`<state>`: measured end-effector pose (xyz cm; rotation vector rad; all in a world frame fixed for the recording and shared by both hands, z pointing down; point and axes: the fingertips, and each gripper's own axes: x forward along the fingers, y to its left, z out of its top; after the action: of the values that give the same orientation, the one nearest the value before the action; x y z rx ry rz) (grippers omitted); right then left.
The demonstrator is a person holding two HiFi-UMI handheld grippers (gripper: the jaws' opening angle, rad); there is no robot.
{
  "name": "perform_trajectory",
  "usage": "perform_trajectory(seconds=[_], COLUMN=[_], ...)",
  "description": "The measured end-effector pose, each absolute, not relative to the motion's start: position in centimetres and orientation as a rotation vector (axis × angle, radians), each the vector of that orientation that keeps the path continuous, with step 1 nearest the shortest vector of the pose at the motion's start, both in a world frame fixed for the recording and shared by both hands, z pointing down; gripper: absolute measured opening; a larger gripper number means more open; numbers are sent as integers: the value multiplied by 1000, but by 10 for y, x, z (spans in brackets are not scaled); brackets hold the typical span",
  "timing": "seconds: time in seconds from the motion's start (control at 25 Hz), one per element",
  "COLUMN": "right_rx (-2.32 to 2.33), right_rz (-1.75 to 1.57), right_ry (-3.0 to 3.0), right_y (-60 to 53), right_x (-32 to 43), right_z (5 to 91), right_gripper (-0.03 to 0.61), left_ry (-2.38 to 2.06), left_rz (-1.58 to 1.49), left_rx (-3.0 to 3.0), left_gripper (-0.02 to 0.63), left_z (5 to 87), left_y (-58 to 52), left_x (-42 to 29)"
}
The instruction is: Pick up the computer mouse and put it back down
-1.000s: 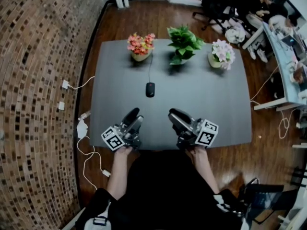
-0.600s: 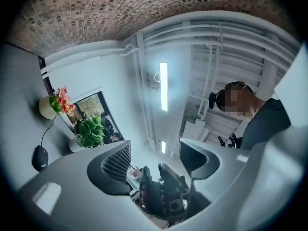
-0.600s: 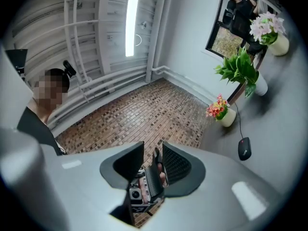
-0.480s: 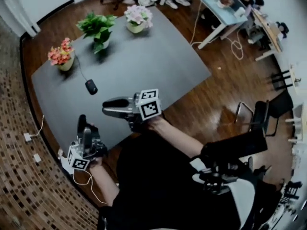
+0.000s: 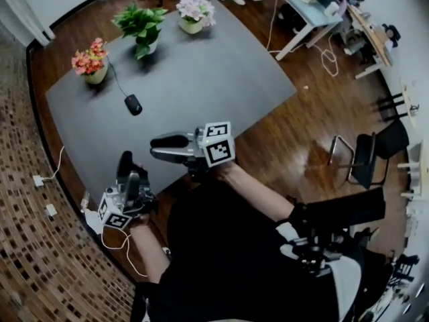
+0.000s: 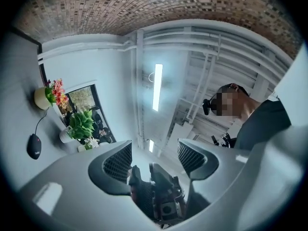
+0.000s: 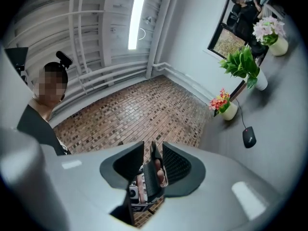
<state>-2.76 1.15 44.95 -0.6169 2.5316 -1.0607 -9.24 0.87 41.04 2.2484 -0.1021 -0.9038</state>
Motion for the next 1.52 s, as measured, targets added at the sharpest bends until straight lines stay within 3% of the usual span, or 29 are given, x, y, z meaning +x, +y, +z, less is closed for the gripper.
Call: perform_trajectory(seconds=[0.44, 0.6, 0.92, 1.04, 1.08, 1.52], right_rx=[-586, -505, -615, -652, -650, -508], right_rz=[-1000, -930, -854, -815, -805, -786], right_ry=[2577, 2569, 2439, 2416, 2415, 2398], right_y=[49, 74, 172, 205, 216, 306], right_x=[-23, -18, 88, 123, 128, 162], right_z=[443, 420, 426, 434, 435, 426], right_gripper=[94, 94, 80, 23, 2, 0], left_ry=[-67, -114, -39, 10, 11, -124], left_rz=[-973, -1002, -957, -923, -914, -826], left_rx=[2308, 2293, 2271, 2266, 2256, 2261], left_gripper=[299, 272, 272, 272, 272, 272], left_z=[391, 399, 384, 389, 392, 389], left_y=[38, 61, 153, 197, 211, 325], left_x=[-104, -101, -8, 31, 39, 83])
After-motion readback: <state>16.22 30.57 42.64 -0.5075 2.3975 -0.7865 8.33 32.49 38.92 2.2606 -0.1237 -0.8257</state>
